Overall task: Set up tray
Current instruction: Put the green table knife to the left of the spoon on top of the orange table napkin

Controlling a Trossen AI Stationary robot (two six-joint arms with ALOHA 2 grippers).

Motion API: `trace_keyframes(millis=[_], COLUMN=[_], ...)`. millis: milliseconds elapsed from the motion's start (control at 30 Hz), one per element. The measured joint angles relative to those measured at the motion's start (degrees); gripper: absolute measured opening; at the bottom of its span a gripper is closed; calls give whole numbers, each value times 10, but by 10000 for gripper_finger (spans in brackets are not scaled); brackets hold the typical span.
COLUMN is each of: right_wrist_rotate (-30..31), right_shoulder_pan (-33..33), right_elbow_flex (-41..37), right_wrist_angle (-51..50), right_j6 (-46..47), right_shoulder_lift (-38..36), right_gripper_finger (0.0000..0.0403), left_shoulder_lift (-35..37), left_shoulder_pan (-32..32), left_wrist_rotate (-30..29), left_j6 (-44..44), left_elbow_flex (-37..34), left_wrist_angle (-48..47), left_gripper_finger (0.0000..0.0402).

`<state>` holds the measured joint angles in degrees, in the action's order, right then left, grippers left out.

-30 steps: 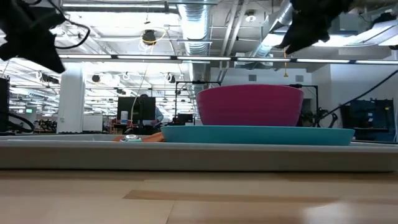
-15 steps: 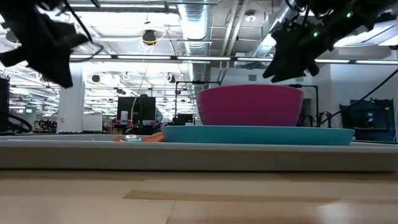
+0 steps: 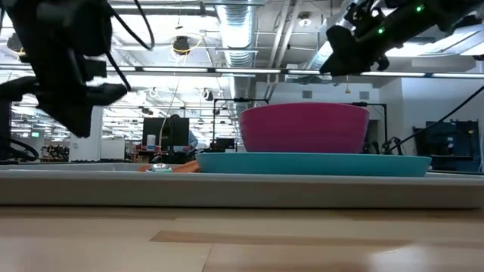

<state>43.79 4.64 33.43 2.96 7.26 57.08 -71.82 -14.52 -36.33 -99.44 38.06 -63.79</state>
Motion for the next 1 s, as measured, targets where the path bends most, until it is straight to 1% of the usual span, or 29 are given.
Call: trace_keyframes(millis=[133,233,300,433,633,733,800,867,1000], right_wrist_rotate=[-1,-1,-1,-2,-4,-7,-9,-14,-20], right_shoulder_pan=[0,0,0,0,-2,-9,-14,-19,-26], right_elbow_flex=[0,0,0,0,0,0,0,0,0], right_wrist_angle=[10,10,10,10,9,8,8,8,8], right_j6=[-3,-8,-20,-28,-28,-26,-27,-27,-27], right_shoulder_lift=[-9,-9,-9,-5,-5,-5,-5,-5,-5], right_gripper_finger=[191,189,190,188,188,189,189,188,185], left_shoulder_lift=[-59,-97,-118,-143,-152,-152,-152,-152,-152], left_shoulder_pan=[9,22,30,48,73,75,75,75,75], left_wrist_rotate=[26,64,80,68,21,16,-4,-25,-28], left_j6=[-43,-82,-90,-97,-85,-56,-10,55,118], left_elbow_flex=[0,0,0,0,0,0,0,0,0], left_wrist_angle=[8,9,9,28,61,59,55,58,81], left_gripper_finger=[35,35,35,35,35,35,35,35,35])
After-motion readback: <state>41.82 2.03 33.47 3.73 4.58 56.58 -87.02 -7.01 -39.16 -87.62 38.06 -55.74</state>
